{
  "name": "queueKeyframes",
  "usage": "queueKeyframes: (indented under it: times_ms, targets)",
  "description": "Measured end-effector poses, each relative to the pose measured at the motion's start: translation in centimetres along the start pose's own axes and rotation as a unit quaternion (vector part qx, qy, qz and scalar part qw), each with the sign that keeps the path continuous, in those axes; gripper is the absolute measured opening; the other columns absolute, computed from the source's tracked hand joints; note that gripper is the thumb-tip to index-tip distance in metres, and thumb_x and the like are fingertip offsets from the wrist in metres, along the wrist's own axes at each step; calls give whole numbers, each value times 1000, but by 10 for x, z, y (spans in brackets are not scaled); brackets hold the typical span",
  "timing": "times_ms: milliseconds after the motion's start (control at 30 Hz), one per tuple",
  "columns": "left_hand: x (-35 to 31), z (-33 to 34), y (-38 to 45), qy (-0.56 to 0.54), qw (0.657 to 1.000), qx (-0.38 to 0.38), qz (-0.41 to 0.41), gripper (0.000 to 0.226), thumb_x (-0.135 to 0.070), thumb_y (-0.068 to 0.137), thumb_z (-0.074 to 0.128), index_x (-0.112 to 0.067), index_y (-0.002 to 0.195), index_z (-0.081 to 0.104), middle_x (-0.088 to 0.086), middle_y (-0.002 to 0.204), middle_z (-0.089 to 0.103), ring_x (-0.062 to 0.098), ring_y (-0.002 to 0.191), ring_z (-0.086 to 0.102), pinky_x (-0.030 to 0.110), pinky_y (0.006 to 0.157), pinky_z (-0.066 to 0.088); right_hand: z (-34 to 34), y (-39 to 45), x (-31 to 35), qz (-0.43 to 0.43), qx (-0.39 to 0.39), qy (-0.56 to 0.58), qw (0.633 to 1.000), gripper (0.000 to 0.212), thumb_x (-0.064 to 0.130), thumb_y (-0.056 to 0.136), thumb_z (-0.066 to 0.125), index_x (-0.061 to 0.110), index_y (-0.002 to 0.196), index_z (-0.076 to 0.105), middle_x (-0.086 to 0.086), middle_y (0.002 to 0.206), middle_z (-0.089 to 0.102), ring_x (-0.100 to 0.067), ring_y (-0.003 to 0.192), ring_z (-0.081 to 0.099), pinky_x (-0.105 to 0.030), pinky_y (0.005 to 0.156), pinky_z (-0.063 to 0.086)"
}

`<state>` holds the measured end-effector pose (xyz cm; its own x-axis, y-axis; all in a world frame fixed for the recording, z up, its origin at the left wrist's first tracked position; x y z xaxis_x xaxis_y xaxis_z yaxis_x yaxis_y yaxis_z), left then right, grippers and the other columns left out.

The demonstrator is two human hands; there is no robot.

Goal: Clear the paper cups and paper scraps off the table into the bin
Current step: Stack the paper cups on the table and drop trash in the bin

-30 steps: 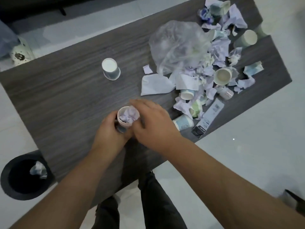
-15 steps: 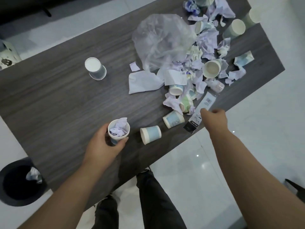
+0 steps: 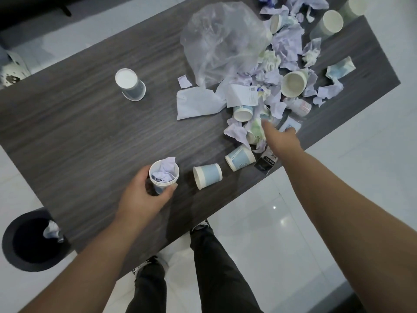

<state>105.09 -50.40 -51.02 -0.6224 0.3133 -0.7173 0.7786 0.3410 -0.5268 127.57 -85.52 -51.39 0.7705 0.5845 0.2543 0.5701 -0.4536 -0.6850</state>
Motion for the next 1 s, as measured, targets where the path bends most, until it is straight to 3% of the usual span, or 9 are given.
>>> queueKeyframes:
  times_ms: [67,167,267,367,467,633,767,900,1000]
  targets:
    - [-2,3,1,-10,1000,0,-2,50,-40,80,92,-64,110,62,-38,109,73,-12,96,71,15,78,51,10,-7,7,-11,31,-20,999,140,95,57,62,23,168,16,-13,169,31,-40,150,40,-58,117,39]
    - [-6,5,1,-14,1000,-2,1,49,-45,78,91,-63,113,62,-38,110,73,-12,96,71,17,78,51,28,-10,17,-23,57,-62,996,149,97,49,68,22,168,16,-12,165,37,-36,149,41,-55,119,39]
    - [-10,5,2,-25,1000,-3,4,49,-49,76,89,-62,116,62,-36,112,73,-10,98,71,19,79,53,40,-4,21,-7,41,-142,989,145,90,58,73,22,168,9,-18,164,29,-40,148,39,-56,116,38]
    - [-13,6,2,-35,999,0,5,49,-51,75,87,-60,117,64,-34,112,74,-9,97,71,21,80,54,41,3,19,-19,-16,-183,983,128,80,67,73,21,165,15,-20,156,29,-43,138,46,-52,109,42]
    - [-15,6,2,-37,999,-2,6,49,-52,75,87,-58,118,64,-35,113,74,-10,100,70,20,80,54,38,11,17,-32,-36,-133,990,112,69,71,73,21,159,24,-18,149,35,-43,131,52,-49,103,46]
    - [-13,7,3,-38,999,1,1,53,-47,78,90,-49,124,66,-32,115,74,-8,102,70,18,81,52,37,16,22,-30,-19,-71,997,110,62,72,83,21,156,25,-17,151,39,-38,134,50,-42,93,43]
    - [-14,8,3,-39,999,-1,4,53,-45,78,91,-47,125,66,-32,114,74,-9,101,70,14,79,52,36,16,26,-46,-11,-42,998,103,57,73,83,19,153,30,-16,148,45,-36,130,53,-42,103,46]
    - [-12,7,2,-43,999,-4,5,49,-45,79,90,-48,122,66,-30,113,76,-7,102,71,11,78,52,31,6,32,-70,-3,64,995,86,51,67,74,20,141,43,-5,129,61,-28,116,63,-47,102,57]
    - [-12,7,2,-53,999,-6,6,49,-42,79,92,-50,120,67,-29,112,76,-6,101,72,5,75,51,31,-4,30,-68,13,135,988,79,48,63,77,23,133,49,3,112,63,-22,106,67,-46,88,64]
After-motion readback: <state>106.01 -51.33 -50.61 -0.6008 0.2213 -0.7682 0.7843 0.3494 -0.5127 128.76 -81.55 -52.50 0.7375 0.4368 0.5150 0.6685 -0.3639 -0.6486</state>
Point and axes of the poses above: each hand's wrist, its own y-axis towards the middle knuckle, its own z-axis out of the palm, x = y × z, the point moved 6 cm from there along y, towards the middle knuckle
